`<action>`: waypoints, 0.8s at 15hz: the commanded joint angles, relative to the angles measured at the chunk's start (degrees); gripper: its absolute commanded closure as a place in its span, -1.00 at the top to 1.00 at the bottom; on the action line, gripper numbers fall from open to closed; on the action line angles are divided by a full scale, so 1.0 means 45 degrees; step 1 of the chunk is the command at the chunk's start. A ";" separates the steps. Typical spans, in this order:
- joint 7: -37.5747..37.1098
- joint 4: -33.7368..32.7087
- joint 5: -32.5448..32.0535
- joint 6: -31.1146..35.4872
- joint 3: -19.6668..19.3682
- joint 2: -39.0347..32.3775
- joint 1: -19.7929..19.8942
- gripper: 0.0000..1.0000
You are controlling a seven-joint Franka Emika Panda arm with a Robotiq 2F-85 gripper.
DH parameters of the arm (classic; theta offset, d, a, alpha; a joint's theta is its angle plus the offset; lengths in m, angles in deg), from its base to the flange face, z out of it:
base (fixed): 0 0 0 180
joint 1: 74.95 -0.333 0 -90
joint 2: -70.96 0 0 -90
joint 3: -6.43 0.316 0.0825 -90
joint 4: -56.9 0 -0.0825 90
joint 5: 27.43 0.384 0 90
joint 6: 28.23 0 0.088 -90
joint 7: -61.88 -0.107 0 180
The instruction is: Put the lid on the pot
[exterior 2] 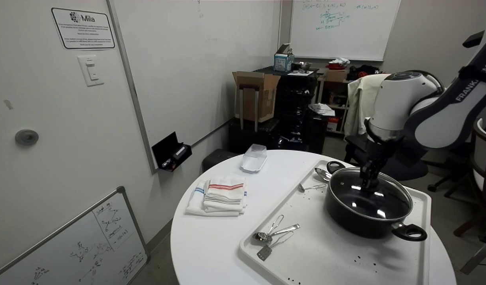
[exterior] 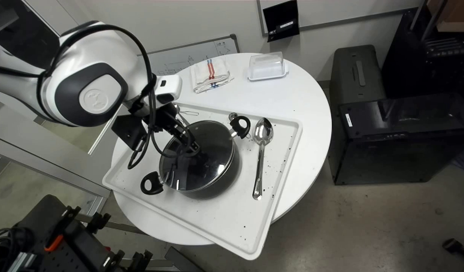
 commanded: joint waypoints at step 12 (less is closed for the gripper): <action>0.0816 0.0055 0.0912 0.0217 0.0444 -0.0109 0.0361 -0.50</action>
